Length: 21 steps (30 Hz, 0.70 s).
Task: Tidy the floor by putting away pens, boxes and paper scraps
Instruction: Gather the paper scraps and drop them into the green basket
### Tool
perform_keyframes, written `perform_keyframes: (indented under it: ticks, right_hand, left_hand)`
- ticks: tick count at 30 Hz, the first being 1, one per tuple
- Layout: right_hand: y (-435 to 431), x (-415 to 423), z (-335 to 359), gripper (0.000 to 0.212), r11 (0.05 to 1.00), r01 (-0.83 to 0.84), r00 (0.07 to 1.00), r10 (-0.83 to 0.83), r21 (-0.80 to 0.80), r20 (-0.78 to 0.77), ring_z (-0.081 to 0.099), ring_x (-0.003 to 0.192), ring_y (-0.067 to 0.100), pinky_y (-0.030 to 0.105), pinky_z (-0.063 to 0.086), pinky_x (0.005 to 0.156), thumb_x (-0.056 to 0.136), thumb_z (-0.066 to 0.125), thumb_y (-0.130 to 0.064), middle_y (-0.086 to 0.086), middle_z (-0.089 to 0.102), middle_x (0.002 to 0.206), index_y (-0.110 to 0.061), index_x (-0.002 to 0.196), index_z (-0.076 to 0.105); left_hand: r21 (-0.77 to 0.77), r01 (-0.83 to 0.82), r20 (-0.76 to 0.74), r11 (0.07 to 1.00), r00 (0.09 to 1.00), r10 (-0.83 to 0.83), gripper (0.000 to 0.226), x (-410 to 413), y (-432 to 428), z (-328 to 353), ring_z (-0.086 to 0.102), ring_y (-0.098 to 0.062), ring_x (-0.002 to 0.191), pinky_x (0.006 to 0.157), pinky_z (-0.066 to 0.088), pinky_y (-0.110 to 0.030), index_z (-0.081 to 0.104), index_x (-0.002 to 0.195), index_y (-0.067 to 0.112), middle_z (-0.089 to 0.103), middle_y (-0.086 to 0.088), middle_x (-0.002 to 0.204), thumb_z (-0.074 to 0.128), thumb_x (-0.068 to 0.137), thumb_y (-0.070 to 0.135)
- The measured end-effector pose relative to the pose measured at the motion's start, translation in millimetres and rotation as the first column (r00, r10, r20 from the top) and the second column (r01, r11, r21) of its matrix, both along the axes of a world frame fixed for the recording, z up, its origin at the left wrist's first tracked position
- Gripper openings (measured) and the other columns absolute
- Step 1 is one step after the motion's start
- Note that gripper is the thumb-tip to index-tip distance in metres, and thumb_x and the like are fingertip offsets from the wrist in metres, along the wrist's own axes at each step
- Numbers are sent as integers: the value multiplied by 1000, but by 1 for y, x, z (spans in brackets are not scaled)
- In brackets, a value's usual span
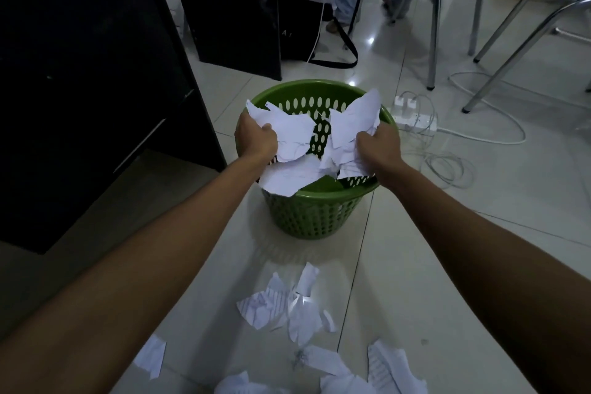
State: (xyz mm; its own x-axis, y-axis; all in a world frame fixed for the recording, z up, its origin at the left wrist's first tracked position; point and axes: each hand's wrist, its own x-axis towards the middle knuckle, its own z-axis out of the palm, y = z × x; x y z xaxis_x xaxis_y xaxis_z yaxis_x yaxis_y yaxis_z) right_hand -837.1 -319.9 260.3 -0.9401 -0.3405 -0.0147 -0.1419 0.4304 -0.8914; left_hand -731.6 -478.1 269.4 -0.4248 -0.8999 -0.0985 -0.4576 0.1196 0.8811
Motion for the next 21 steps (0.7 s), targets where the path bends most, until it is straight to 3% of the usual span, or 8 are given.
perform_keyframes:
  ticks: [3,8,12,15,18,21]
  right_hand:
    - [-3,-3,-6,8,997,-30,999,31,74,-19,47,74,19,23,32,53,81,44,-5,4,52,80,-5,86,51]
    - [-8,-3,-12,22,991,-16,998,24,134,-56,56,85,28,30,43,70,80,46,-8,14,61,92,4,95,56]
    - [-8,0,-10,23,982,12,995,7,187,-104,52,81,26,34,43,69,82,49,-6,12,54,85,11,97,56]
    - [-8,1,-8,24,977,31,992,-3,211,-129,54,78,27,37,47,70,85,50,-6,14,55,81,15,96,57]
    - [-8,2,-8,19,976,6,996,15,219,-92,58,88,28,40,50,79,90,51,-10,14,58,87,8,94,56]
    - [-7,1,-9,23,958,-31,993,63,285,-102,54,89,24,36,46,78,93,52,-16,10,52,91,5,102,55]
  left_hand:
    - [-28,42,38,999,998,-41,51,1,-3,-4,45,-27,129,103,37,-30,34,142,9,45,-10,142,49,94,10]
    - [-62,124,120,990,986,-116,44,-3,-6,-10,47,-27,127,98,40,-29,42,136,5,48,-12,139,50,93,10]
    - [-91,151,170,984,976,-134,42,-7,-9,-14,50,-28,123,86,39,-24,46,132,3,51,-13,136,53,92,12]
    - [-113,167,200,980,969,-142,41,-9,-8,-15,53,-28,120,85,41,-25,50,130,1,55,-14,132,55,91,14]
    - [-64,202,182,977,965,-188,33,-9,-9,-20,60,-31,108,88,50,-30,57,117,-1,61,-16,119,60,90,18]
    - [-12,238,195,971,953,-231,25,-8,-8,-26,69,-30,80,74,60,-41,62,98,0,68,-17,97,60,90,24]
